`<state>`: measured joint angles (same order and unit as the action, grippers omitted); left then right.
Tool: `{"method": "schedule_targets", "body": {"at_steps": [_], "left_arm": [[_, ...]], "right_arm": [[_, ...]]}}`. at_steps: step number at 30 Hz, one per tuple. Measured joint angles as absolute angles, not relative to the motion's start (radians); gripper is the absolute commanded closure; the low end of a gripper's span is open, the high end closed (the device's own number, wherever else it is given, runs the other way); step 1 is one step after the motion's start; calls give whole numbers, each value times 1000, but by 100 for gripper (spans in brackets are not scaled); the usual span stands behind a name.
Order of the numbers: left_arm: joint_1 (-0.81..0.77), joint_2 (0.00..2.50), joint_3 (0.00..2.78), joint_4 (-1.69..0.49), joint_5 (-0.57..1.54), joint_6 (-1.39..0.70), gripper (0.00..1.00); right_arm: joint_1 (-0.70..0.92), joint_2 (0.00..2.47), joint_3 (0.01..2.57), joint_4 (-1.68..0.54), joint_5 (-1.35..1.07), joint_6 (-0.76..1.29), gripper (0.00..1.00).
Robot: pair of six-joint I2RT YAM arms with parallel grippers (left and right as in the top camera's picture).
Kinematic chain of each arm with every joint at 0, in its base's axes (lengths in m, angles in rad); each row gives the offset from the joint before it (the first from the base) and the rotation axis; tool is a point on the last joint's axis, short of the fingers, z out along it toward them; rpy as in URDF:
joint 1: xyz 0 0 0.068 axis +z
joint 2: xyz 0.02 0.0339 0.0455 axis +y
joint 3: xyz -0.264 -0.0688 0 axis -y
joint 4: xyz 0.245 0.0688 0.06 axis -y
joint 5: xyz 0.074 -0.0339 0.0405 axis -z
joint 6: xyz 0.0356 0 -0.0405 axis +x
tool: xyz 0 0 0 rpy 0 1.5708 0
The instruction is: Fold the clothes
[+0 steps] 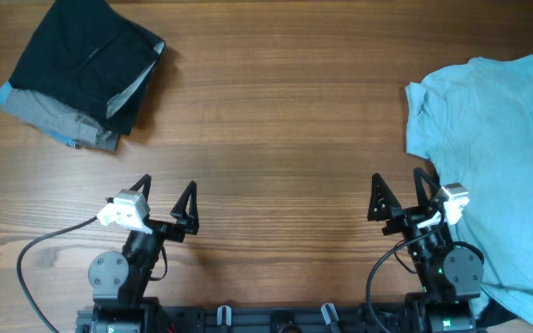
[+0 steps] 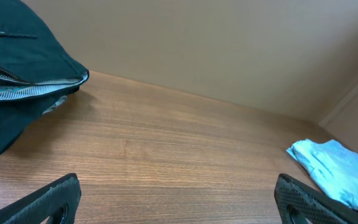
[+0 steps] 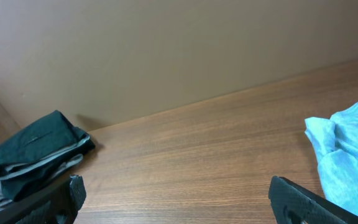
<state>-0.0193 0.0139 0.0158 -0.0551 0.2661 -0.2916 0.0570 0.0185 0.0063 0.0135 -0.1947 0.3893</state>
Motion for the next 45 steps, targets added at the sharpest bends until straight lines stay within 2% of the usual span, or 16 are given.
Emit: {"method": "schedule_targets", "body": {"at_steps": [45], "left_arm": [[-19,14,16,-56,251,-292,0]], "right_arm": [[57,19,6,9,-167,389,0]]}}
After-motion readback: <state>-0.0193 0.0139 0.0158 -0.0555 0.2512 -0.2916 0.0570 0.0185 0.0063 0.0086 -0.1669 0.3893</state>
